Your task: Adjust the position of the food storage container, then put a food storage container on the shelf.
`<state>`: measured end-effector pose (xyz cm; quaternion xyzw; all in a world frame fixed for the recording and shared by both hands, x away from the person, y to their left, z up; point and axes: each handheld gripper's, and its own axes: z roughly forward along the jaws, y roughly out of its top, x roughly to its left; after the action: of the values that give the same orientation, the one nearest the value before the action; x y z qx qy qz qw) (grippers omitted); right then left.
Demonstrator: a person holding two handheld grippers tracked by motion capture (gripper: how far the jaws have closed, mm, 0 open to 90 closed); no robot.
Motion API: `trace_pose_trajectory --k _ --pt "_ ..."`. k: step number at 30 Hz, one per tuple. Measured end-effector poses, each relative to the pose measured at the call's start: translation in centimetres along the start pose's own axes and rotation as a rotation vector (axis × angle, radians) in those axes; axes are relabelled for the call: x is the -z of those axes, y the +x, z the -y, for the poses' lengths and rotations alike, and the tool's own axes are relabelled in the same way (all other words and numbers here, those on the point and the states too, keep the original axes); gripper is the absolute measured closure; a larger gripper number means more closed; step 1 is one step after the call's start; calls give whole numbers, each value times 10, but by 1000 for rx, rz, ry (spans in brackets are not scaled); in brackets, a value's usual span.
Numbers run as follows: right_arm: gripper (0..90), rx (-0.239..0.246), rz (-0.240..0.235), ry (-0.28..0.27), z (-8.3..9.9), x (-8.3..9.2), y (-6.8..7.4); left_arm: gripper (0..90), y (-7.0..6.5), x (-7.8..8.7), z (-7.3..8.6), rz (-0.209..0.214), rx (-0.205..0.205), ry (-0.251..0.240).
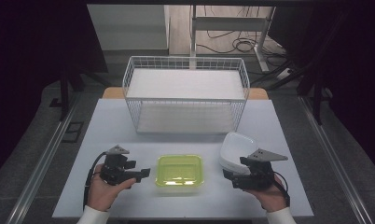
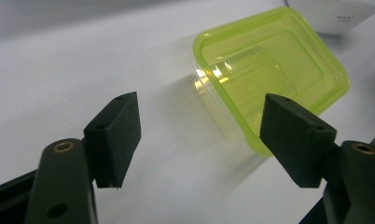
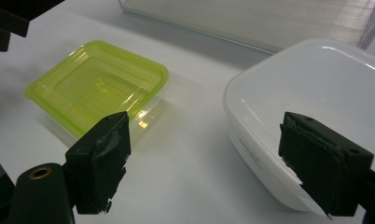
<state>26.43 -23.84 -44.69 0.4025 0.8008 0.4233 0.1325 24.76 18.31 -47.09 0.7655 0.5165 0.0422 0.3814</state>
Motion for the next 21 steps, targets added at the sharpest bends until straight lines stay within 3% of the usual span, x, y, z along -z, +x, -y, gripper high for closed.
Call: trace_pose_trajectory --k 13,21 --pt "201 -29 -41 -4 -3 -1 3 283 2 2 0 34 24 -48" --pt "282 -99 -87 6 -4 -11 10 288 2 -2 -2 95 65 -64"
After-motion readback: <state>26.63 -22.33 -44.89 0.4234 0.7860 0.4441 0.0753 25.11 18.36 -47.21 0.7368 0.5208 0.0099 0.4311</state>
